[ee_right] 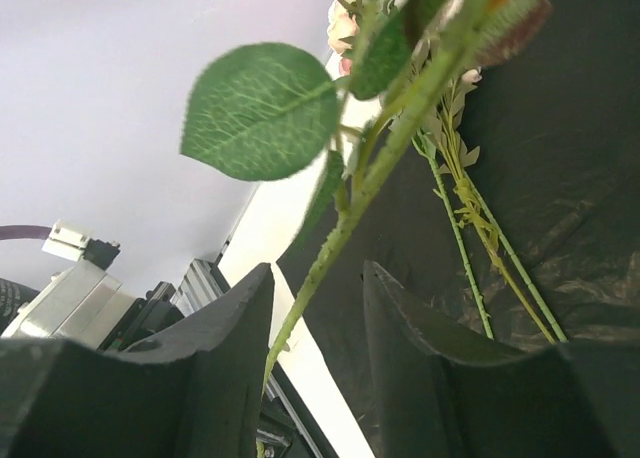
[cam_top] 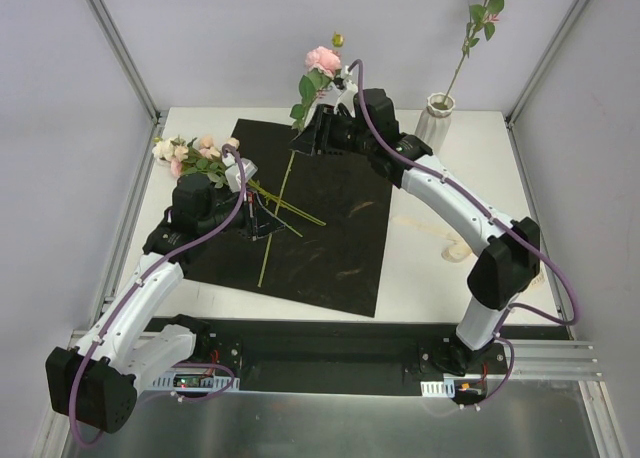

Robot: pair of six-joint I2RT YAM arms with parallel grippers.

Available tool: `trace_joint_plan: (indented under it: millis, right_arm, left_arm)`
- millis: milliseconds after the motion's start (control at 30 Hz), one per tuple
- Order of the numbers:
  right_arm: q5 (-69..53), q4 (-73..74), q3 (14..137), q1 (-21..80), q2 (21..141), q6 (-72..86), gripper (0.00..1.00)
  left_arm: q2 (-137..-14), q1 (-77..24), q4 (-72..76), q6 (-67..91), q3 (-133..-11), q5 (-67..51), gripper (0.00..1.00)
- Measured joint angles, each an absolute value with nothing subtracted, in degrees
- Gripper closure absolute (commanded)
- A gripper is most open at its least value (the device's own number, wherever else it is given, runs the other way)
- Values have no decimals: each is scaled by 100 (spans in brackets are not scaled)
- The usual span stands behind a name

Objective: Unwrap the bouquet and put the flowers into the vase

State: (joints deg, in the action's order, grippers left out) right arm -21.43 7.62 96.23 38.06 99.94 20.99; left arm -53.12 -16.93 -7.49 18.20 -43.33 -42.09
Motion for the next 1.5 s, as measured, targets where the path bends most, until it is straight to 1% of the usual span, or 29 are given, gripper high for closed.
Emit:
trace_joint_plan:
  millis: [100, 200, 300, 367, 400, 433, 467, 500, 533, 633, 667, 767, 900, 1067, 1133, 1233, 1400, 1500]
  right_arm:
    - [-2117, 768, 9655, 3802, 10036, 2102, 62]
    - [-2084, 781, 9721, 3798, 10092, 2106, 69]
    - [-2080, 779, 9749, 3795, 10134, 2150, 74]
    - [-2073, 779, 9749, 3795, 10147, 2180, 81]
    - [-2062, 777, 9751, 3795, 10156, 2189, 88]
    - [-2053, 781, 9765, 3798, 10169, 2202, 92]
    - [-2049, 781, 9786, 3795, 10191, 2235, 97]
    - [-2058, 790, 9817, 3795, 10208, 2276, 99]
    - [-2078, 799, 9850, 3798, 10217, 2309, 99]
    - [-2067, 847, 10044, 3769, 10243, 2209, 99]
    - [-2034, 882, 10119, 3750, 10245, 2137, 99]
    - [-1876, 1105, 10390, 3507, 10239, 1848, 99]
    - [-1216, 1612, 10759, 3072, 10068, 1085, 99]
    - [451, 1817, 10940, 2689, 9354, -305, 99]
    - [1118, 1577, 10940, 2661, 8965, -908, 99]
    - [1767, 1052, 11061, 2602, 8519, -1649, 99]
    - [2272, 71, 11448, 2300, 8342, -2351, 99]
    - [2423, -268, 11681, 2108, 8495, -2576, 99]
  left_arm:
    - [-5312, -1691, -751, 1815, -4333, -4261, 100]
    - [-5312, -1693, -751, 1815, -4333, -4322, 100]
    - [-5312, -1693, -751, 1813, -4331, -4348, 100]
    - [-5312, -1693, -751, 1815, -4329, -4351, 100]
    - [-5312, -1693, -749, 1813, -4324, -4351, 100]
    - [-5312, -1693, -749, 1815, -4322, -4351, 100]
    - [-5312, -1693, -749, 1815, -4322, -4348, 98]
    - [-5312, -1693, -749, 1817, -4318, -4344, 77]
    - [-5312, -1693, -749, 1817, -4316, -4335, 64]
    - [-5297, -1693, -720, 1804, -4313, -4329, 39]
    - [-5284, -1693, -722, 1787, -4313, -4322, 37]
    - [-5236, -1693, -744, 1780, -4313, -4283, 35]
    - [-5183, -1693, -808, 1710, -4313, -4235, 35]
    - [-5175, -1693, -862, 1688, -4313, -4158, 34]
    - [-5183, -1693, -886, 1688, -4313, -4154, 34]
    - [-5247, -1693, -893, 1688, -4313, -4154, 32]
    - [-5328, -1693, -897, 1688, -4313, -4152, 32]
    - [-5328, -1693, -897, 1688, -4313, -4154, 32]
